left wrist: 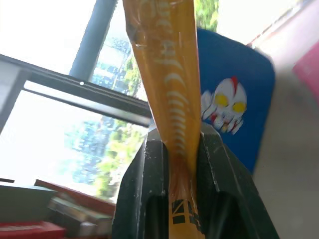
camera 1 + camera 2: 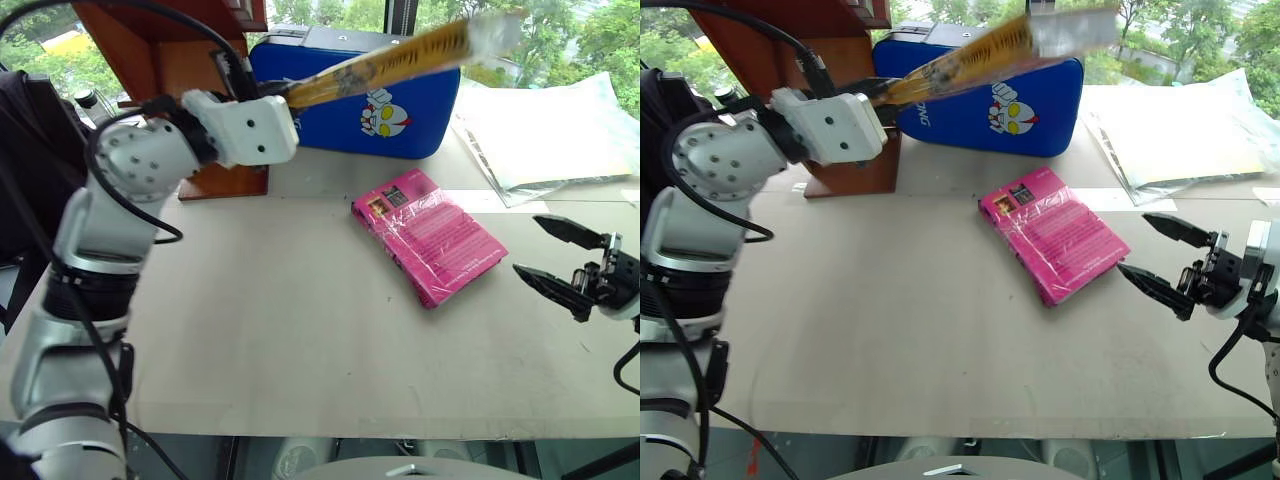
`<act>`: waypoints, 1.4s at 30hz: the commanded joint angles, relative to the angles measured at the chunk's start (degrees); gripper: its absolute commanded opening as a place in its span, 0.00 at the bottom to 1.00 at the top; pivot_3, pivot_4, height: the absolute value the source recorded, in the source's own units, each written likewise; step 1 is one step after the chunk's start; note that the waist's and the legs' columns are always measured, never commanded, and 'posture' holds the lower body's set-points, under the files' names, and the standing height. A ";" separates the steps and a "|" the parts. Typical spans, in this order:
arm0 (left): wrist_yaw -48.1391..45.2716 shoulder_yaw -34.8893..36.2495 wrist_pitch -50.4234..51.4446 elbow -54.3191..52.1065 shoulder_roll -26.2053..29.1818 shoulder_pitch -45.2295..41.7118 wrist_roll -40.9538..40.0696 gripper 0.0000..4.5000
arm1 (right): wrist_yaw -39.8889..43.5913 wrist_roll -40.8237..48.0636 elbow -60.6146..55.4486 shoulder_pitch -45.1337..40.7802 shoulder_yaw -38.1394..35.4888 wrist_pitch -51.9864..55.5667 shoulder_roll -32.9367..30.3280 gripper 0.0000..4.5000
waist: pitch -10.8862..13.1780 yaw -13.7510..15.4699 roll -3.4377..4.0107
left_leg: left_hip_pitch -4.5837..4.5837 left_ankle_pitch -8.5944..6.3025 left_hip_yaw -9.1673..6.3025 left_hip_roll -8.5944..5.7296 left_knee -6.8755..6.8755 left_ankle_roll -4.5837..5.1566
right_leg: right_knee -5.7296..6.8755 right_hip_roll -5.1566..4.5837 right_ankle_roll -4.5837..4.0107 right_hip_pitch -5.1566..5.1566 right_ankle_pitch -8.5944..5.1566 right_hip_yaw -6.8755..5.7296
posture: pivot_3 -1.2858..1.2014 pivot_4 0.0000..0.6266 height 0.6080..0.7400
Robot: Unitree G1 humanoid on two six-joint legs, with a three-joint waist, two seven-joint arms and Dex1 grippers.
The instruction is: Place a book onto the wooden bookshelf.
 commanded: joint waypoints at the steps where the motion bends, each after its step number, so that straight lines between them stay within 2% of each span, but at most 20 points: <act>1: 2.45 2.98 -3.93 4.78 4.14 -3.90 4.68 0.03 | -3.56 6.62 -2.48 -4.71 -0.92 4.13 0.90 1.00 | 0.04 -0.07 0.00 | -0.01 0.00 0.01 0.00 0.00 0.00 | 0.04 0.00 0.00 -0.04 0.00 0.00 | 0.52 0.24 1.00; 6: 6.32 4.07 -9.17 15.81 8.96 -7.86 8.61 0.03 | -9.84 17.04 -5.94 -11.57 0.19 12.26 3.31 1.00 | 0.18 0.01 -0.11 | -0.09 0.00 -0.02 0.01 0.04 0.01 | 0.25 0.03 0.00 -0.17 0.00 -0.04 | 0.52 0.24 1.00; 11: 5.45 2.68 -9.49 19.79 12.69 -9.95 13.13 0.03 | -15.11 25.35 -6.90 -17.73 -0.61 16.96 4.20 1.00 | 0.28 -0.01 -0.20 | -0.10 0.00 0.20 -0.04 0.14 0.03 | 0.50 0.10 0.02 -0.28 0.00 -0.05 | 0.52 0.24 1.00; 16: 3.74 2.78 -6.53 24.22 15.47 -9.25 15.68 0.03 | -15.87 26.48 -7.51 -18.67 -0.46 18.62 3.68 1.00 | 0.44 -0.04 -0.46 | -0.09 -0.01 0.19 -0.04 0.23 0.06 | 0.77 0.16 0.01 -0.34 0.00 -0.08 | 0.52 0.24 1.00; 22: -4.47 3.02 1.54 25.38 16.00 -4.44 13.24 0.03 | -16.39 26.27 -7.85 -19.77 -0.37 18.74 3.76 1.00 | 0.45 -0.65 -0.46 | -0.01 -0.12 0.30 -0.01 0.29 0.27 | 1.09 0.29 0.01 -0.43 0.00 0.05 | 0.52 0.24 1.00; 24: -5.81 3.05 3.08 25.40 15.62 -3.29 12.73 0.25 | -16.71 26.45 -8.19 -19.90 -0.29 18.90 3.91 1.00 | 0.46 -0.93 -0.50 | -0.01 -0.13 0.28 0.01 0.32 0.28 | 1.13 0.33 0.01 -0.44 0.00 0.06 | 0.52 0.24 1.00; 26: -5.14 2.81 3.52 25.91 14.83 -3.44 12.77 0.43 | -16.88 26.36 -8.34 -20.09 -0.21 18.84 4.09 1.00 | 0.47 -1.26 -0.51 | -0.01 -0.13 0.27 0.05 0.35 0.29 | 1.13 0.38 0.00 -0.43 0.00 0.08 | 0.52 0.24 1.00; 27: -4.16 2.66 3.45 26.38 14.34 -3.84 12.99 0.46 | -16.79 26.21 -8.25 -20.16 -0.21 18.76 4.16 1.00 | 0.47 -1.34 -0.51 | -0.01 -0.13 0.28 0.05 0.36 0.29 | 1.15 0.37 0.00 -0.44 0.00 0.10 | 0.52 0.24 1.00; 28: -3.37 2.42 3.75 26.92 13.91 -4.20 13.42 0.62 | -16.74 25.99 -8.15 -20.24 -0.24 18.56 4.30 1.00 | 0.47 -1.36 -0.51 | 0.00 -0.13 0.28 0.05 0.36 0.29 | 1.15 0.37 0.00 -0.44 0.00 0.11 | 0.52 0.24 1.00; 29: -2.92 2.18 4.05 27.26 13.61 -4.38 13.81 0.68 | -16.65 25.76 -8.00 -20.29 -0.29 18.36 4.41 1.00 | 0.47 -1.36 -0.51 | 0.00 -0.13 0.28 0.05 0.36 0.29 | 1.15 0.37 0.00 -0.44 0.01 0.11 | 0.52 0.24 1.00; 32: -1.79 1.87 4.27 27.29 13.49 -4.18 14.86 0.99 | -16.56 24.85 -7.80 -20.19 -0.34 17.81 4.67 1.00 | 0.47 -1.45 -0.51 | 0.00 -0.13 0.28 0.05 0.36 0.28 | 1.17 0.37 0.00 -0.46 0.01 0.12 | 0.52 0.24 1.00; 38: 0.39 4.31 5.36 25.18 13.39 -4.33 13.40 0.99 | -16.87 22.33 -7.11 -19.29 -1.00 16.62 4.50 1.00 | 0.47 -1.43 -0.51 | -0.01 -0.13 0.34 0.05 0.36 0.27 | 1.14 0.36 0.00 -0.48 0.01 0.18 | 0.52 0.24 1.00; 42: -5.52 11.45 13.90 15.24 7.35 -3.13 -0.77 0.99 | -14.53 18.84 -6.59 -14.26 -2.39 16.11 2.85 1.00 | 0.46 -0.84 -0.54 | -0.06 -0.13 0.29 0.05 0.40 0.27 | 1.13 0.29 0.00 -0.48 0.00 0.16 | 0.52 0.24 1.00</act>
